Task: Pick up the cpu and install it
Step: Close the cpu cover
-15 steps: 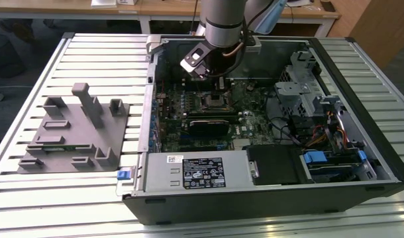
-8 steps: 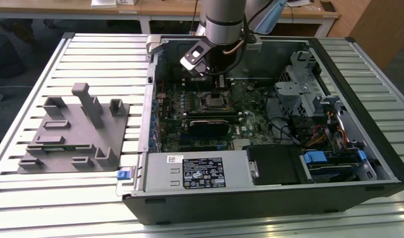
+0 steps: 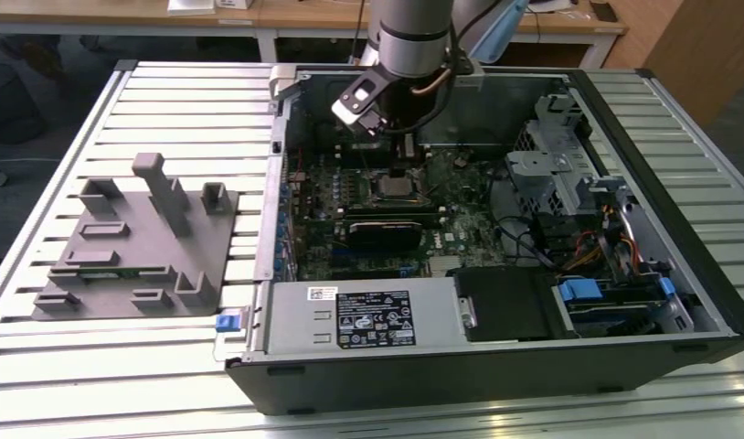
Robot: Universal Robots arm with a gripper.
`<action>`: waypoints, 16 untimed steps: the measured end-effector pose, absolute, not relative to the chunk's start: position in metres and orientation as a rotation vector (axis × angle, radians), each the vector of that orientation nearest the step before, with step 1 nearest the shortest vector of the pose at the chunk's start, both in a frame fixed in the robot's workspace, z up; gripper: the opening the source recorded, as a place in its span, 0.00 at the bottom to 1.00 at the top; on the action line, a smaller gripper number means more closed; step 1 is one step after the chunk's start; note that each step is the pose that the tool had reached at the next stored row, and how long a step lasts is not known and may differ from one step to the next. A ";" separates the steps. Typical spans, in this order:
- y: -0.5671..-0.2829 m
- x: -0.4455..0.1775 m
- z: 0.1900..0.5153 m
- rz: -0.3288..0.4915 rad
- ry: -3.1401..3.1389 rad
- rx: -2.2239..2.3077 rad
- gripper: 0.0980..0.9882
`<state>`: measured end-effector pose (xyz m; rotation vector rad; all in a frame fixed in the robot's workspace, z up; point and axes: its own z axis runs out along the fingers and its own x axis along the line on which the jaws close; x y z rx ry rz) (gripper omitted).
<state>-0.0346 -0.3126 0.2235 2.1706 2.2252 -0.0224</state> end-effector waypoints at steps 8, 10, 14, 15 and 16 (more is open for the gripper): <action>-0.313 -0.035 0.228 -0.021 2.226 2.171 0.01; -0.313 -0.035 0.229 -0.021 2.226 2.171 0.01; -0.313 -0.035 0.232 -0.019 2.227 2.172 0.01; -0.313 -0.035 0.233 -0.019 2.227 2.172 0.01; -0.313 -0.035 0.234 -0.018 2.227 2.173 0.01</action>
